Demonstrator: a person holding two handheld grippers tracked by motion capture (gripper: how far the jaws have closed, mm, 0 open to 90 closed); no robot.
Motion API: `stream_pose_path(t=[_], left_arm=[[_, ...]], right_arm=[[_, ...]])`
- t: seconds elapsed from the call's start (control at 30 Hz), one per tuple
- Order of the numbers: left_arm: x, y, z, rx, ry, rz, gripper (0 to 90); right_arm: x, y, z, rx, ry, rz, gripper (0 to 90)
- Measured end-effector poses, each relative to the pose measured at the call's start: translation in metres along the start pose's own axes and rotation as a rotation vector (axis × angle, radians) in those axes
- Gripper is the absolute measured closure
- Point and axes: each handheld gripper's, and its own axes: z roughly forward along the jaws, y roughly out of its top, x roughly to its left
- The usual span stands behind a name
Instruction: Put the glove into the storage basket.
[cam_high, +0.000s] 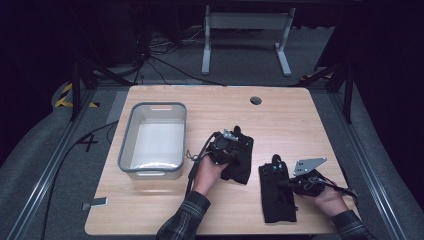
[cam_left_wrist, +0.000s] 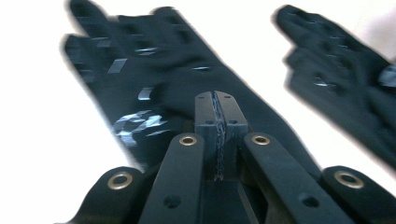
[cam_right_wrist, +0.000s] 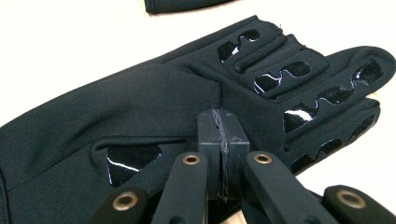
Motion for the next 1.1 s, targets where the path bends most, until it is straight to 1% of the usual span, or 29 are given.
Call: stream_pose_path(t=[0.03, 0.07, 0.1, 0.2, 0.33, 0.37, 0.4, 0.47, 0.63, 0.67, 0.73, 0.77, 0.83, 0.9, 1.0, 1.03, 1.1], left_arm=[[0.003, 0.0, 0.0, -0.003, 0.0, -0.01, 89.0], [0.007, -0.001, 0.002, 0.004, 0.003, -0.019, 89.0], [0.009, -0.001, 0.004, 0.012, 0.011, -0.022, 89.0], [0.014, -0.004, 0.011, 0.031, 0.015, -0.03, 89.0], [0.012, -0.008, 0.019, 0.065, 0.018, -0.023, 89.2], [0.012, -0.008, 0.019, 0.059, 0.019, -0.021, 89.3], [0.01, -0.009, 0.019, 0.056, 0.012, -0.019, 89.4], [0.006, -0.01, 0.018, 0.07, 0.007, -0.001, 89.6], [-0.003, -0.014, 0.015, 0.086, -0.003, 0.024, 89.7], [-0.005, -0.016, 0.014, 0.084, -0.008, 0.027, 89.7], [-0.008, -0.018, 0.012, 0.096, -0.025, 0.035, 89.7], [-0.009, -0.019, 0.011, 0.098, -0.027, 0.038, 89.7], [-0.014, -0.022, 0.008, 0.111, -0.031, 0.059, 89.8], [-0.019, -0.025, 0.006, 0.119, -0.035, 0.066, 89.8], [-0.027, -0.031, 0.001, 0.137, -0.048, 0.087, 89.8], [-0.029, -0.032, 0.0, 0.142, -0.051, 0.101, 89.8], [-0.034, -0.036, -0.004, 0.152, -0.065, 0.117, 89.8]], right_arm=[[0.0, 0.0, 0.0, 0.0, 0.0, 0.0, 90.0], [0.0, 0.0, 0.0, 0.0, 0.0, 0.001, 90.0], [0.0, 0.0, 0.0, 0.0, 0.0, 0.001, 90.0], [0.0, 0.0, 0.0, -0.002, -0.001, 0.002, 90.0], [0.0, 0.0, 0.0, -0.004, 0.002, 0.003, 90.0], [0.0, 0.0, 0.0, -0.004, 0.002, 0.004, 90.0], [0.0, 0.0, 0.0, -0.003, 0.002, 0.003, 90.0], [0.0, 0.0, 0.0, -0.004, 0.002, 0.003, 90.0], [0.0, 0.0, 0.0, -0.004, 0.001, 0.004, 90.0], [0.0, -0.001, 0.0, -0.004, 0.001, 0.004, 90.0], [0.0, -0.001, 0.0, -0.004, 0.001, 0.005, 90.0], [0.0, -0.001, 0.0, -0.004, 0.001, 0.005, 90.0], [0.0, -0.001, 0.0, -0.004, 0.001, 0.005, 90.0], [0.0, -0.001, 0.0, -0.004, 0.001, 0.006, 90.0], [0.0, -0.001, 0.0, -0.005, 0.001, 0.007, 90.0], [0.0, -0.001, 0.0, -0.005, 0.001, 0.008, 90.0], [0.0, -0.001, 0.0, -0.005, 0.0, 0.006, 90.0]])
